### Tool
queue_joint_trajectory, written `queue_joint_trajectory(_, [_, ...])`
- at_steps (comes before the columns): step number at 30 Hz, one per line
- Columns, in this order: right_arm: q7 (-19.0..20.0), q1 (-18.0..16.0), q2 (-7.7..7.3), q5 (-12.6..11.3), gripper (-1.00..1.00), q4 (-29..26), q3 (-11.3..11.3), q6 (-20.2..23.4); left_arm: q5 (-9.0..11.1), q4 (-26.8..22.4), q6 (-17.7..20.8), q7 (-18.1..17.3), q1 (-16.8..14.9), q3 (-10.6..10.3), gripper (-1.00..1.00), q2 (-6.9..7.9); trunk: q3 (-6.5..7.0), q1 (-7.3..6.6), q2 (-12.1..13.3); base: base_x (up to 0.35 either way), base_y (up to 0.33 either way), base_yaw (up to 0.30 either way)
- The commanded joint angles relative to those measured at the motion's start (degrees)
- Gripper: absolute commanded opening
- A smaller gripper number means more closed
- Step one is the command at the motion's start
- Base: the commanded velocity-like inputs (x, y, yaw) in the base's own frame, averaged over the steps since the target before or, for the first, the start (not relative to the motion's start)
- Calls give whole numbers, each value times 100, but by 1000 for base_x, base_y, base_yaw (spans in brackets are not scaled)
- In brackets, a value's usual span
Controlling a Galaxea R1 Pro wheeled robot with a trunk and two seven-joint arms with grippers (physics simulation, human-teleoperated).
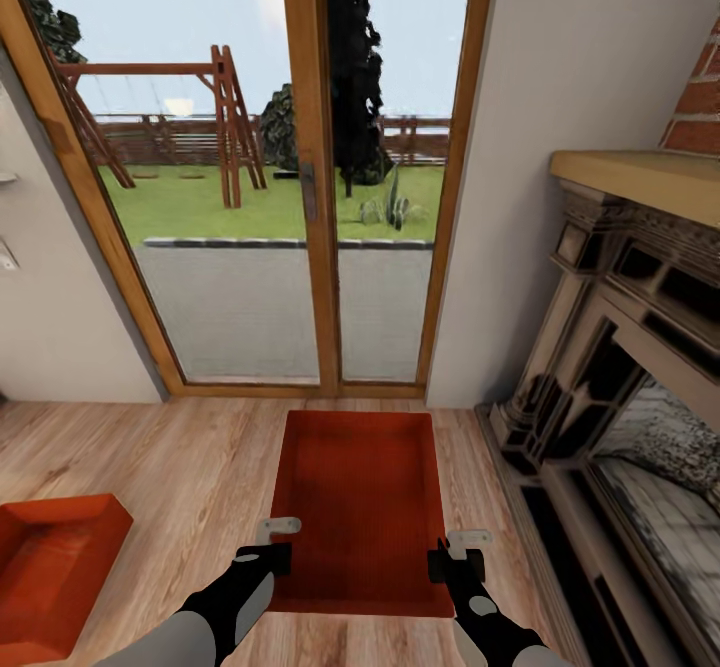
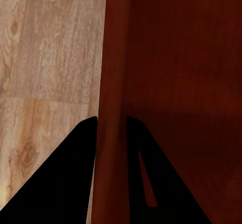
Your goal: Move the two storage containers from the living room to the garage. In the garage, place one container on the floor and stack the other container on top of it (either order is fine).
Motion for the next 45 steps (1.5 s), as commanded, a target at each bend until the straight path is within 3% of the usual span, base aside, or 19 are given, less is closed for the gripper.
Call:
queue_joint_trajectory(1, [-16, -8, 2, 74, -100, -14, -181, -24, 7, -1, 42, 110, 1, -1, -100, 40, 3, 1, -4, 0, 0, 0])
queue_joint_trajectory(34, [-16, -8, 2, 74, -100, -14, -181, -24, 7, -4, 42, 111, 3, -1, -100, 40, 305, 1, -4, 0, 0, 0])
queue_joint_trajectory(45, [-16, -8, 2, 74, -100, -14, -181, -19, 7, -6, 42, 110, 2, -1, -100, 40, 323, 1, -4, 0, 0, 0])
